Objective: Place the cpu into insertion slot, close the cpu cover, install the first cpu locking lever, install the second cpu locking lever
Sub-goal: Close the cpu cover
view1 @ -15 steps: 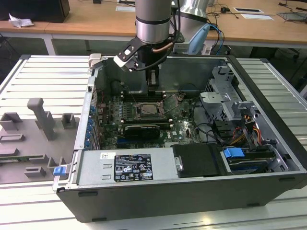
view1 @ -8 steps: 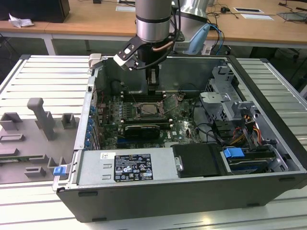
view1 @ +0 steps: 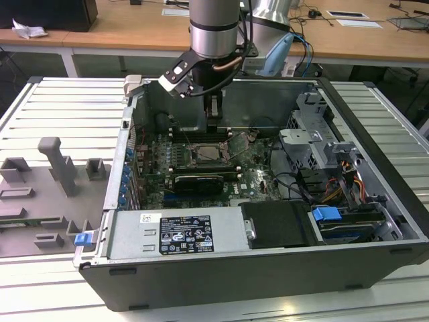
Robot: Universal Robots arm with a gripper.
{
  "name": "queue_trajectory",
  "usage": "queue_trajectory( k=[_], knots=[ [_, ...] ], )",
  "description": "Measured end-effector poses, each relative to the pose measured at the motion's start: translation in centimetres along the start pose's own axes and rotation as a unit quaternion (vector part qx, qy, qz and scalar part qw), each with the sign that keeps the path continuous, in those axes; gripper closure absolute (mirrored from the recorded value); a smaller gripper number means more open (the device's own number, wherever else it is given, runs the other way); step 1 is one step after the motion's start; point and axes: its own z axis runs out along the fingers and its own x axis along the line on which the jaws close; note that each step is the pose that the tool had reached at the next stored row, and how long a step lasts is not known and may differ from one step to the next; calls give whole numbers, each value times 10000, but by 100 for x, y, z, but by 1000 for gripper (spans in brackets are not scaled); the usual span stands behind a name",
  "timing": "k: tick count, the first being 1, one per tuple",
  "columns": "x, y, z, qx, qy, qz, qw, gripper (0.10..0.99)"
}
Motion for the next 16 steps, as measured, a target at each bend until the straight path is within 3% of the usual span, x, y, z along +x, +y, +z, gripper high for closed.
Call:
queue_trajectory(
  k=[16],
  knots=[
    [1,2,-36,0,0,0,10000,980]
  ],
)
